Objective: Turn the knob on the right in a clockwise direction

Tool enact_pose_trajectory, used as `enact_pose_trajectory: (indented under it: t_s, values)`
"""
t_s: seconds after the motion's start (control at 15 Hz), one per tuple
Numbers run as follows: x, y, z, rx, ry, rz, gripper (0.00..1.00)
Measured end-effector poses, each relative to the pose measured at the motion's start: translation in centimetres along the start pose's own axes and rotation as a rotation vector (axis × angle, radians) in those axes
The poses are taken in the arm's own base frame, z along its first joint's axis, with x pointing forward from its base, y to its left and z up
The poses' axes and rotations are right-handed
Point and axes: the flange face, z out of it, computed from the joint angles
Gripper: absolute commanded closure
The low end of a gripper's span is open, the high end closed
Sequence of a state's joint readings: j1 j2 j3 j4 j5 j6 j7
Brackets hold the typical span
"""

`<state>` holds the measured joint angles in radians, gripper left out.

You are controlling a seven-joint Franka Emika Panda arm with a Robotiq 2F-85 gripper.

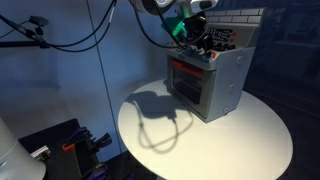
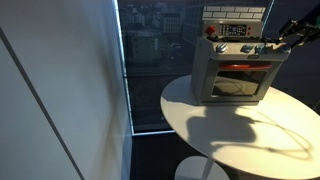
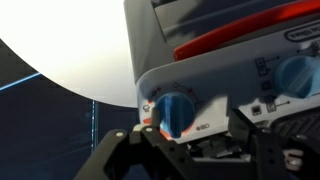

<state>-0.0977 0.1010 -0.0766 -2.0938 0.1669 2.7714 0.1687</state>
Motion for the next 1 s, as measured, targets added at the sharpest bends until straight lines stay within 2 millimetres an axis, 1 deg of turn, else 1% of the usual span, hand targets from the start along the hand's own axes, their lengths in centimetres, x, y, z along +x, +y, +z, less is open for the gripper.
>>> enact_pose_trajectory:
  t_s: [0.27,0.47,0.53,0.6,0.67,0.73,0.8,0.87,0.93,1.0]
  values:
    - [0.05,-0.02,-0.02,0.0,0.001,0.0,0.27]
    - [0.07,0.02,-0.03,0.0,0.001,0.001,0.3]
    - [0.08,0.04,-0.03,0.0,0.001,0.001,0.34]
    - [0.09,0.06,-0.04,0.0,0.002,0.002,0.34]
    - [0.1,0.09,-0.04,0.0,0.002,0.002,0.4]
    - [0.12,0.12,-0.05,-0.001,0.002,0.003,0.41]
    - [0.14,0.17,-0.05,-0.001,0.002,0.003,0.47]
    - [0.15,0.21,-0.06,-0.001,0.003,0.004,0.45]
    - [0.17,0.25,-0.06,-0.002,0.003,0.005,0.49]
    - [0.18,0.29,-0.07,-0.002,0.003,0.006,0.51]
